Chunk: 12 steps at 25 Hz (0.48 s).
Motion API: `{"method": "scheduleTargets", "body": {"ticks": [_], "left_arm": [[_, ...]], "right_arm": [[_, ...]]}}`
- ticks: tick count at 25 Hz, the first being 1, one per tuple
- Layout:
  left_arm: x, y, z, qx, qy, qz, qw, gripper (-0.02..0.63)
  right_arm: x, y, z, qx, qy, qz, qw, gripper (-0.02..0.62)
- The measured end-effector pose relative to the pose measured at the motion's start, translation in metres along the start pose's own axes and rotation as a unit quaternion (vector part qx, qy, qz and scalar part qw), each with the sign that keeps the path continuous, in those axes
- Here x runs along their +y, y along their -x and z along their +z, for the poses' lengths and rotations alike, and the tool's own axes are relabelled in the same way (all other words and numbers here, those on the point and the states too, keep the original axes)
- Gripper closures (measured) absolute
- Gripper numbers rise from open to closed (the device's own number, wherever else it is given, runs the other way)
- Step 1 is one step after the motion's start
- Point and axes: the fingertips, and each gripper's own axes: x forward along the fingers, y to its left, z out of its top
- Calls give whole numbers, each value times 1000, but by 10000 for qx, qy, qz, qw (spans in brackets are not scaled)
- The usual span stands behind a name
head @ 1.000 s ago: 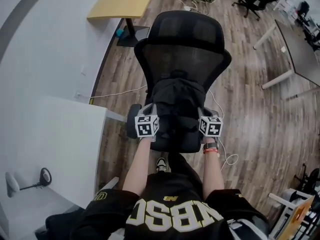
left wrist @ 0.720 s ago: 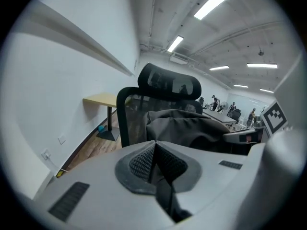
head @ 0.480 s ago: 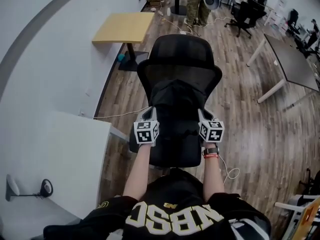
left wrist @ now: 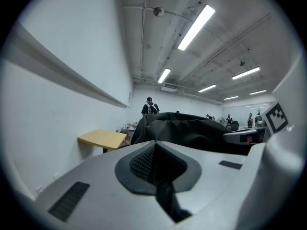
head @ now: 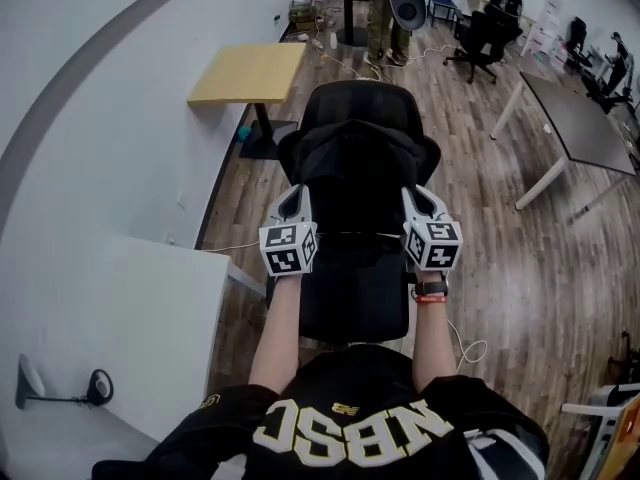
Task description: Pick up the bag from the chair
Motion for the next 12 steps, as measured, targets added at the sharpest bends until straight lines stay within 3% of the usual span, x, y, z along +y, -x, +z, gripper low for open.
{"method": "scheduleTargets", "body": {"ticks": [8, 12], "left_arm": [[-8, 7, 56, -513, -460, -47, 9976, 592], [-16, 9, 66, -627, -469, -84, 9969, 592]], "right_arm": [[8, 15, 55, -545, 192, -171, 9982, 535], [4, 24, 69, -691, 263, -330, 9967, 535]]}}
